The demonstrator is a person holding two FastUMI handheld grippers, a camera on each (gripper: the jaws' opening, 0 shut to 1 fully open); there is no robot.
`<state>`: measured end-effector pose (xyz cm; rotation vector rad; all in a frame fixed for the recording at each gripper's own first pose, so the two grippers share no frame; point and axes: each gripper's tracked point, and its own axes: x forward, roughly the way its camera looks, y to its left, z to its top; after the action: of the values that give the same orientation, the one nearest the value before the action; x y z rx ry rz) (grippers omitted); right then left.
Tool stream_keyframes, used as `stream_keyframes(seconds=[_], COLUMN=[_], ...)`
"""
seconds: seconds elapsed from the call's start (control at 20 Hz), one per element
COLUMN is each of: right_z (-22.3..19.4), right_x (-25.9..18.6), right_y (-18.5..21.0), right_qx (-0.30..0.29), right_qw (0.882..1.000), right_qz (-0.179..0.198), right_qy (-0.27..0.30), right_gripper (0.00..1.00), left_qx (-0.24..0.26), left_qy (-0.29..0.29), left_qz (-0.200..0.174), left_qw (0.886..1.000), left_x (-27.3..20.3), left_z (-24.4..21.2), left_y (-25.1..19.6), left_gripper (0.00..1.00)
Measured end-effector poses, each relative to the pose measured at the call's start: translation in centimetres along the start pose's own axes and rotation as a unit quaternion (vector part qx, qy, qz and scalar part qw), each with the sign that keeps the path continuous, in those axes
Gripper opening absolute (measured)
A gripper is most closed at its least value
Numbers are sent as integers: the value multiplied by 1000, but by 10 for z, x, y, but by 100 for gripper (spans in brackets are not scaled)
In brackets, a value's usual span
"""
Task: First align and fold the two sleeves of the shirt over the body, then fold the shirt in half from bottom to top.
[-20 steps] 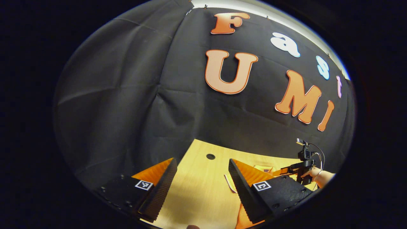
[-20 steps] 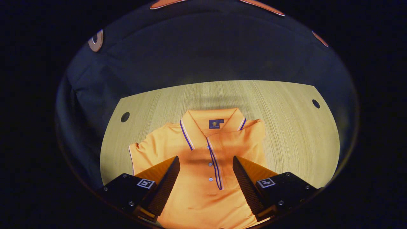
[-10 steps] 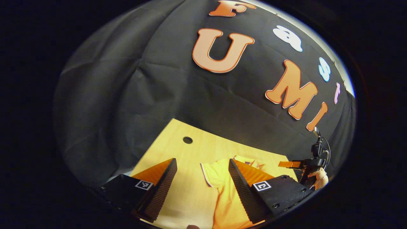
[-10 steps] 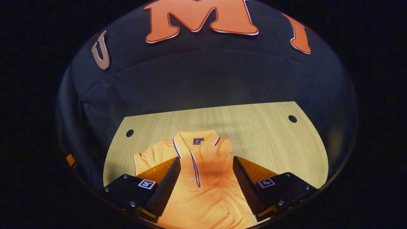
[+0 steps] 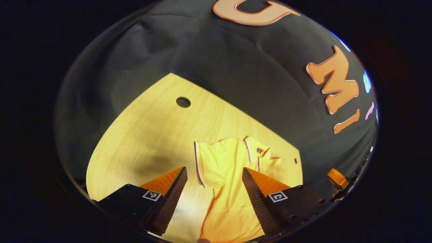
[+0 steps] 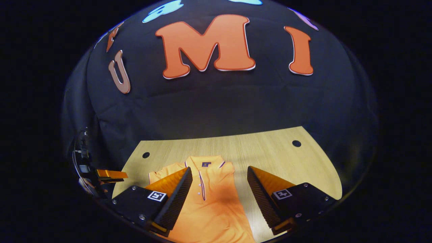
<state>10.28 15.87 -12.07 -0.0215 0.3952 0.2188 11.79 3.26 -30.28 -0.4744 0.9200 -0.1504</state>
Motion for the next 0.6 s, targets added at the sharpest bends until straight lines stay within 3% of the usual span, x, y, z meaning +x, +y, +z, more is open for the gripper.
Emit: stream_keyframes(seconds=[0.3,0.5,0.6], right_z=[-2,-6,-9], right_x=[-33,-43,-44], right_y=[-23,-47,-67], right_qx=[-53,-44,-41], right_qw=[998,999,999], right_qz=[6,16,13], right_qy=[-22,-20,-20], right_gripper=[99,99,99], left_qx=[41,92,107], left_qy=[77,108,123], left_qz=[91,167,188], left_qw=[992,976,969], left_x=[54,86,93], left_z=[-9,-12,-18], left_y=[0,13,16], left_gripper=[98,98,99])
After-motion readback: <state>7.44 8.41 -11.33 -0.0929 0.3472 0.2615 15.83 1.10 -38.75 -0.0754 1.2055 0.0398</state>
